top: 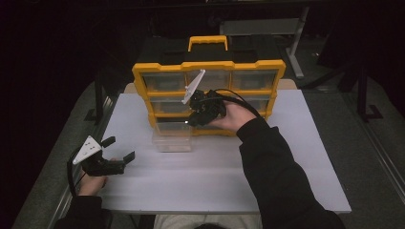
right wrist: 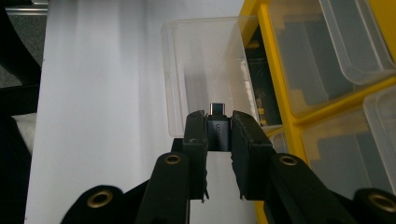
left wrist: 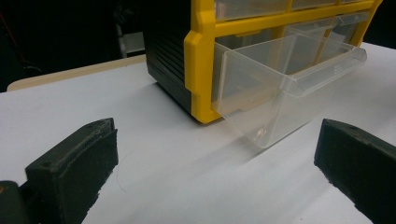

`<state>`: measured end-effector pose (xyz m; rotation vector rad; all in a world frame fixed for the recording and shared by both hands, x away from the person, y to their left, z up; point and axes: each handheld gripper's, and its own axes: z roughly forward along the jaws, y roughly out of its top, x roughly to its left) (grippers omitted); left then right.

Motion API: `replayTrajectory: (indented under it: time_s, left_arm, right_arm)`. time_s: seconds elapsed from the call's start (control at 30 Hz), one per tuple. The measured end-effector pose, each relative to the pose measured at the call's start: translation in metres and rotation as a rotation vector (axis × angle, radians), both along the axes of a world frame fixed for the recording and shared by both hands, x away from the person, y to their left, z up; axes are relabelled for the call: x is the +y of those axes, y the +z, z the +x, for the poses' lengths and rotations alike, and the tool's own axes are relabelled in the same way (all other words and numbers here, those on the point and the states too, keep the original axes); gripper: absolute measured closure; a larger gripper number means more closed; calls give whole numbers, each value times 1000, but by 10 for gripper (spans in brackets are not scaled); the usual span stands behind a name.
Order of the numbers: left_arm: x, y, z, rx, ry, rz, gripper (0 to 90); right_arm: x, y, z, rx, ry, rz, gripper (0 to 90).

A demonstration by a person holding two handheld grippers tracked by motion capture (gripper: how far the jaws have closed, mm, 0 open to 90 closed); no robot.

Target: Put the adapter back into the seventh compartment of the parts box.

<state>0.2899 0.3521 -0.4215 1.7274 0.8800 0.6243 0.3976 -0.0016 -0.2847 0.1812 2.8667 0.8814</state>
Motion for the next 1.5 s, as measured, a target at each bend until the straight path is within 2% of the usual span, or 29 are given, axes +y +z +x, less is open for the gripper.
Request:
replayTrajectory:
  time_s: [0.2, 0.63, 0.87, 1.07, 1.5]
  left_arm:
    - [0, 0, 0, -1, 0, -1, 0]
    - [0, 0, 0, -1, -1, -2, 0]
    - [1, 0, 0, -1, -2, -2, 0]
    - [1, 0, 0, -2, -3, -1, 0]
    - [1, 0, 0, -2, -7, -2, 0]
  right_arm:
    - [7, -2, 1, 4, 7, 0, 748]
    - [28, -14, 8, 17, 27, -27, 748]
    - [36, -21, 12, 26, 32, -25, 748]
    - [42, -28, 17, 34, 33, -19, 748]
    - [60, -47, 21, 52, 49, -47, 748]
